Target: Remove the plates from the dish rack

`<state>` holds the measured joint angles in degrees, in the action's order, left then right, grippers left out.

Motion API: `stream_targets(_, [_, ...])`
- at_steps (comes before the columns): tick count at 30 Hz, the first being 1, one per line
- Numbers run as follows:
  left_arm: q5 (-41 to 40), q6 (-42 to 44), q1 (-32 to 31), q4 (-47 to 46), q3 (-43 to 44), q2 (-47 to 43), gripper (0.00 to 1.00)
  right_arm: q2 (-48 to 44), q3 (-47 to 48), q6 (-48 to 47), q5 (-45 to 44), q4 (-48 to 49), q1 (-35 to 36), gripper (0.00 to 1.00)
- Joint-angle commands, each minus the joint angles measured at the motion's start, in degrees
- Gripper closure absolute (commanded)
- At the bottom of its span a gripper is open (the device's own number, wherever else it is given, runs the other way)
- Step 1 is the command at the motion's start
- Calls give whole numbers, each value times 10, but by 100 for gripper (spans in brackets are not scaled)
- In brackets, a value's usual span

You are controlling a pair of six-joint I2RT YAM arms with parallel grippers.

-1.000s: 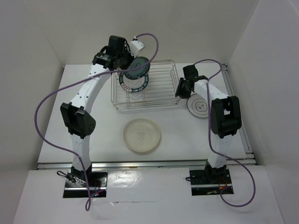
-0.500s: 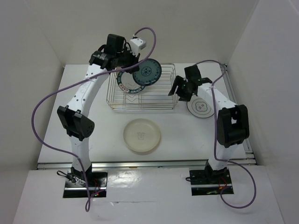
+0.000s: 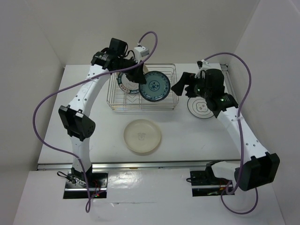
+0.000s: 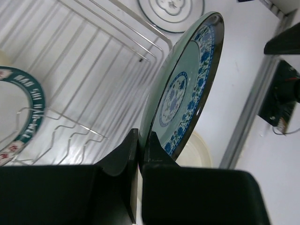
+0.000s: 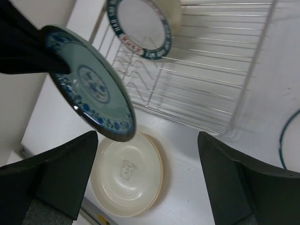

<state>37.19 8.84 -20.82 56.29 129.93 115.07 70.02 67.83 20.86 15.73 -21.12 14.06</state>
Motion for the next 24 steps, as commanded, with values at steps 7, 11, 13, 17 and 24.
stream_targets(7, [129, 12, 4, 28, -34, 8, 100, 57, -62, 21, 235, 164, 13, 13])
stream_targets(11, [166, 25, -1, 44, -40, 8, 100, 69, -74, 35, 241, 177, 13, 39])
stream_targets(13, [175, 33, -6, 52, -45, 8, 100, 69, -79, 40, 256, 190, 13, 55])
stream_targets(17, [154, 48, -12, 67, -57, 8, 98, 56, -84, 45, 250, 176, 13, 100])
stream_targets(24, [15, 29, -18, 31, -99, -5, 9, 6, -108, 80, 163, 37, 13, 100])
